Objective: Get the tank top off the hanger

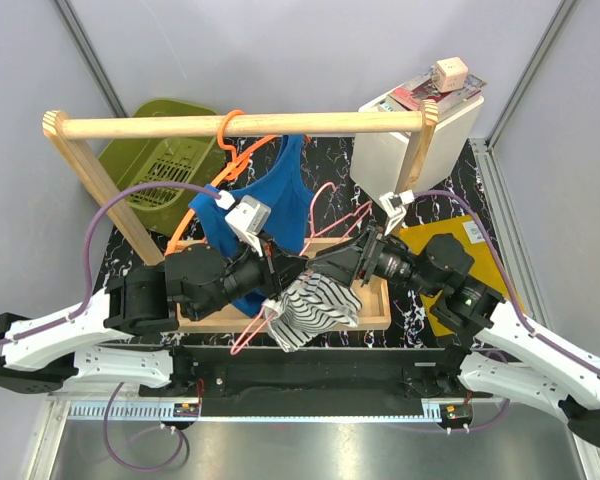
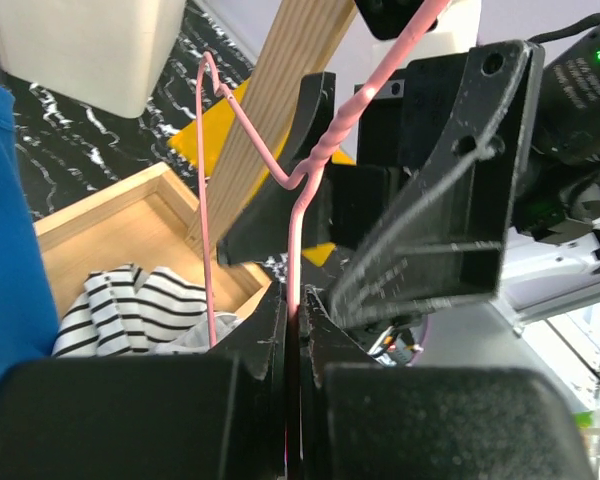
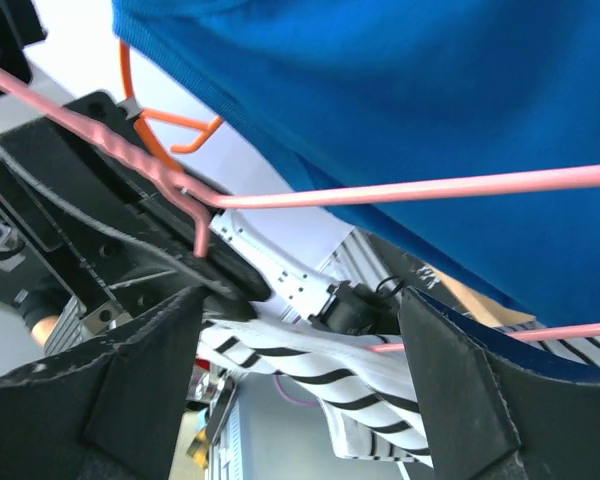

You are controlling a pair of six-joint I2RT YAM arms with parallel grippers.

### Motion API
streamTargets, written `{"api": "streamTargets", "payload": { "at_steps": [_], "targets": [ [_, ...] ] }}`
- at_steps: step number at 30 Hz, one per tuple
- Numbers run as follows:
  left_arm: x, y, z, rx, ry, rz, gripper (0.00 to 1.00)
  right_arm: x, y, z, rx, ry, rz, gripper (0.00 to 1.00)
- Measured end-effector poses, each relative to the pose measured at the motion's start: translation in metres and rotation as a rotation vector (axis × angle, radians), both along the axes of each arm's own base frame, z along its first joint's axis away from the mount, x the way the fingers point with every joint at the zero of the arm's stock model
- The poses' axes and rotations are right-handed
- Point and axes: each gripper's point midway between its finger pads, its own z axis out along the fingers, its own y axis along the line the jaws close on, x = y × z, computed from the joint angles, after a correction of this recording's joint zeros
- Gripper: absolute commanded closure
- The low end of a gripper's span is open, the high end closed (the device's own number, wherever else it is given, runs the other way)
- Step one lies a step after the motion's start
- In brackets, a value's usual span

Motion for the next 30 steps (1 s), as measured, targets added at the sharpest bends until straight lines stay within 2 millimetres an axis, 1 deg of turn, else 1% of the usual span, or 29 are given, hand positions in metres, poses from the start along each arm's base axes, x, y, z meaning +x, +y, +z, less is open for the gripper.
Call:
{"api": "streamTargets", "payload": {
  "at_steps": [4, 9, 13, 17, 21, 22, 24, 25, 27, 28, 29, 30],
  "targets": [
    [0.002, 0.002, -0.004, 0.025, 0.000, 0.010, 1.00, -0.009, 0.015, 0.003, 0.020, -0.001, 0.037, 0.21],
    [0.001, 0.003, -0.002, 0.029, 0.003, 0.010, 1.00, -0.018, 0.019, 0.017, 0.075, -0.023, 0.034, 0.25],
    [0.000, 0.004, -0.005, 0.035, 0.017, 0.012, 1.00, -0.014, 0.011, 0.031, 0.121, -0.036, -0.019, 0.27],
    [-0.001, 0.006, -0.004, 0.024, 0.027, 0.008, 1.00, -0.009, 0.005, 0.043, 0.150, -0.045, -0.061, 0.27],
    [-0.002, 0.006, 0.002, 0.013, 0.029, 0.005, 1.00, -0.001, 0.011, 0.057, 0.161, -0.046, -0.084, 0.31],
    [-0.002, 0.006, 0.006, 0.006, 0.028, 0.007, 1.00, 0.002, 0.014, 0.058, 0.159, -0.043, -0.087, 0.36],
    [-0.001, 0.005, 0.010, -0.003, 0.027, 0.008, 1.00, 0.006, 0.021, 0.057, 0.150, -0.034, -0.089, 0.42],
    [-0.001, 0.004, 0.012, -0.007, 0.027, 0.007, 1.00, 0.007, 0.024, 0.055, 0.144, -0.030, -0.090, 0.52],
    [0.000, 0.003, 0.011, -0.004, 0.027, 0.012, 1.00, 0.013, 0.031, 0.049, 0.124, -0.016, -0.097, 0.62],
    [0.001, 0.003, 0.010, 0.003, 0.026, 0.022, 1.00, 0.014, 0.033, 0.047, 0.114, -0.006, -0.101, 0.74],
    [0.004, 0.003, 0.008, 0.013, 0.026, 0.034, 1.00, 0.015, 0.034, 0.046, 0.110, -0.001, -0.105, 0.81],
    [0.006, 0.003, 0.007, 0.019, 0.025, 0.045, 1.00, 0.015, 0.036, 0.047, 0.109, 0.006, -0.104, 0.86]
  ]
}}
